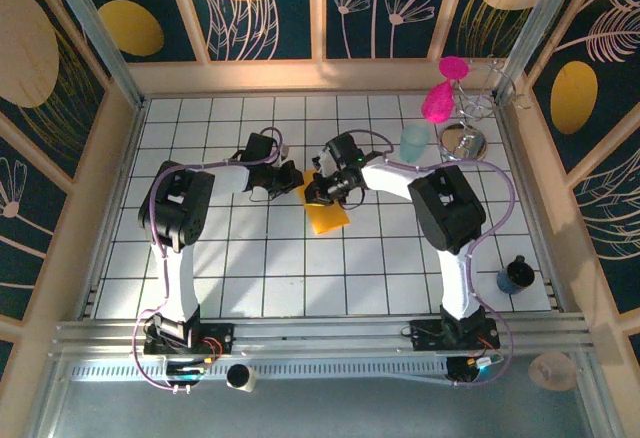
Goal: Fold a paper plane with a square sheet of paper (pick it up from the middle)
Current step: First fold in half a square sheet of paper at the center of the table.
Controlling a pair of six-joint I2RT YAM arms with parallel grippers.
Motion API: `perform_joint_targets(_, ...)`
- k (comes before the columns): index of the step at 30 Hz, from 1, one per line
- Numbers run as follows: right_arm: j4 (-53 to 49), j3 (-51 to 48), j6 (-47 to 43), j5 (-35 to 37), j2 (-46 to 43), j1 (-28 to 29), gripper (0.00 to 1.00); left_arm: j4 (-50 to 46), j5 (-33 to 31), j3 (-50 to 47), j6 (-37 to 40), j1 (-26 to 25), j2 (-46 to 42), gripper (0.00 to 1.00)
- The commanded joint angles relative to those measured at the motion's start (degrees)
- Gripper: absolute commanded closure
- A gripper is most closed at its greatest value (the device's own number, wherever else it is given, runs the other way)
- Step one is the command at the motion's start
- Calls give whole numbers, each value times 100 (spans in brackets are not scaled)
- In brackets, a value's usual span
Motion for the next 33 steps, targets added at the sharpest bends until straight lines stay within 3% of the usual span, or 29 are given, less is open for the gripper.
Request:
perform_joint_targets(1,339,47,551,91,206,7,97,-22,-15,-64,-11,-25,9,95)
perform_joint_targets(17,35,363,306,242,718,0,98,74,122,-474,-13,-25,-469,95)
perform_joint_targets(33,-163,368,116,291,728,0,98,-183,-136,-341,5,-25,-112,96)
